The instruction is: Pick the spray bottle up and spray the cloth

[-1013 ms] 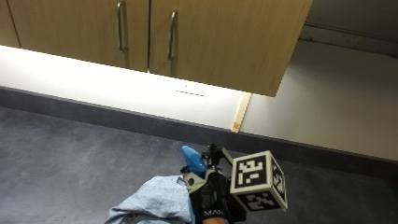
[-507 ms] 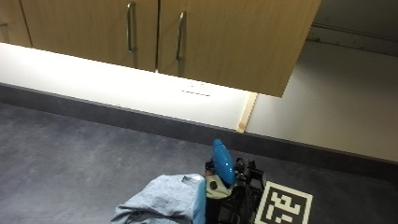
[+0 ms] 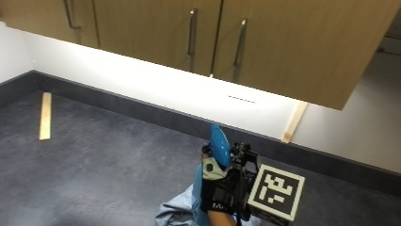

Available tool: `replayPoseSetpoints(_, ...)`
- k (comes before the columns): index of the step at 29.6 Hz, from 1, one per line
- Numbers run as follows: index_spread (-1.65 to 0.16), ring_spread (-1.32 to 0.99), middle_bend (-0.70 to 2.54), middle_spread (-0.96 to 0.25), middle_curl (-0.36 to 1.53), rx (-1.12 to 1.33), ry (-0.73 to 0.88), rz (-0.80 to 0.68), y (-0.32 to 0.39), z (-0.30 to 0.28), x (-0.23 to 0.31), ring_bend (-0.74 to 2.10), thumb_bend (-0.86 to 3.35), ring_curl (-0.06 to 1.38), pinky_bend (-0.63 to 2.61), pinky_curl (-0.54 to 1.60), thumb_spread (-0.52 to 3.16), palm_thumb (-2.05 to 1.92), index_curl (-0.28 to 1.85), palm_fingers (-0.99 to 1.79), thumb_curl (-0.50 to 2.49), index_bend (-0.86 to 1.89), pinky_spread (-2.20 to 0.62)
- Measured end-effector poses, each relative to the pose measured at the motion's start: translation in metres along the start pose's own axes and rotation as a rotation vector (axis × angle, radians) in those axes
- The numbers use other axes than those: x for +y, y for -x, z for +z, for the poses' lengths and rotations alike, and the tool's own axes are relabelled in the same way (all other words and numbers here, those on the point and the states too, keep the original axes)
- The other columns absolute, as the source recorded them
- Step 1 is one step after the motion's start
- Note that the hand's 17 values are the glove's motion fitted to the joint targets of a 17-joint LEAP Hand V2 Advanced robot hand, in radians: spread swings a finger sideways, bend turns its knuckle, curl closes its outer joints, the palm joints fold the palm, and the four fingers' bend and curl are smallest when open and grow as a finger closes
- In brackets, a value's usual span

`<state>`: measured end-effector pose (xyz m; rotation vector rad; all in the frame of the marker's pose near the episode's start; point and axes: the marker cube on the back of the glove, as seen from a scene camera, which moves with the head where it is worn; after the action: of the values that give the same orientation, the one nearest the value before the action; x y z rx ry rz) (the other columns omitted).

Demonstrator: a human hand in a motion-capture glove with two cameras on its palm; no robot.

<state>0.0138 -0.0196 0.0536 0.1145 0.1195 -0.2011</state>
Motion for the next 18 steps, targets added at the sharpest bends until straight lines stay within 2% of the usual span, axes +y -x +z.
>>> replayPoseSetpoints(11, -0.14, -0.04, 0.30, -0.03, 0.58, -0.025, 0.022, -0.075, 0.032, 0.042, -0.025, 0.31, -0.02, 0.49, 0.35, 0.49, 0.55, 1.09, 0.63, 1.17, 0.74, 0.36, -0.05)
replayPoseSetpoints(18, -0.14, -0.04, 0.30, -0.03, 0.58, 0.020, 0.018, -0.027, -0.028, 0.032, -0.020, 0.31, -0.02, 0.49, 0.34, 0.49, 0.56, 1.09, 0.64, 1.17, 0.73, 0.36, -0.05)
